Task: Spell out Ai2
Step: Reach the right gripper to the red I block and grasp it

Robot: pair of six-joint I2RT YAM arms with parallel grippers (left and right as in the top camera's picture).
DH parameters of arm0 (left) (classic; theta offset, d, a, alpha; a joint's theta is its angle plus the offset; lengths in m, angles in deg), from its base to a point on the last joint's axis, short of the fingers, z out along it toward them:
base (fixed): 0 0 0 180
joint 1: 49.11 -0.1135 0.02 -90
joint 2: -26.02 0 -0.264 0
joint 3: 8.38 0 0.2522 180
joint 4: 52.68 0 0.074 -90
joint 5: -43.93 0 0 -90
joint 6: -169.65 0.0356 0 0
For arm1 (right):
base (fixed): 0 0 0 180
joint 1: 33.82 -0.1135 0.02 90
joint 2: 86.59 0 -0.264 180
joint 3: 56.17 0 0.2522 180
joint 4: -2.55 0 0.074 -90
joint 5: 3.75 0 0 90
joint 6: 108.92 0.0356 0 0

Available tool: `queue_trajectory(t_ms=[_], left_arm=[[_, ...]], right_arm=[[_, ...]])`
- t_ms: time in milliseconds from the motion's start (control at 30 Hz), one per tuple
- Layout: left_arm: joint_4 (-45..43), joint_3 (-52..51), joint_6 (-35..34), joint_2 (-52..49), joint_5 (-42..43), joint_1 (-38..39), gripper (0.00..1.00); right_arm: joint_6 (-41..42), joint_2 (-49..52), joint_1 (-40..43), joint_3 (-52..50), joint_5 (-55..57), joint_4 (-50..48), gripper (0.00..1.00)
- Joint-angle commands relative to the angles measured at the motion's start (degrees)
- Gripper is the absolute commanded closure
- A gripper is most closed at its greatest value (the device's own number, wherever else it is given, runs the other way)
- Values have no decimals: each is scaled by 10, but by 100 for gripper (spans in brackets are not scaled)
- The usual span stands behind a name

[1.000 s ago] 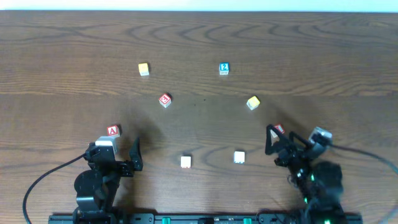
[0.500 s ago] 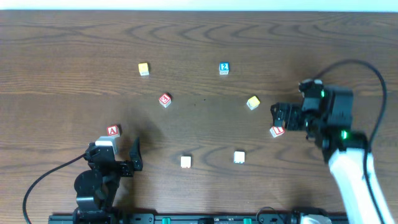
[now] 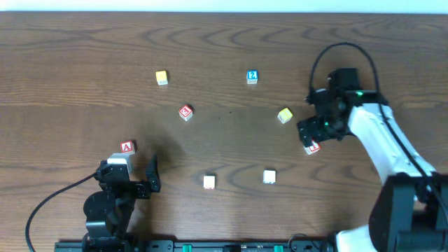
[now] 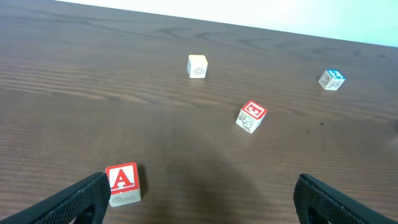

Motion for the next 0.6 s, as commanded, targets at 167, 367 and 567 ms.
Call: queue_trajectory(t_ms=[167, 367, 567], left_arm=[[0, -12, -2, 3, -2, -3, 5], [0, -12, -2, 3, -2, -3, 5], [1, -12, -2, 3, -2, -3, 5]], right_arm=[[35, 23, -45, 5, 71, 4, 7], [54, 23, -43, -9, 42, 18, 15], [81, 23, -43, -67, 18, -23, 18]])
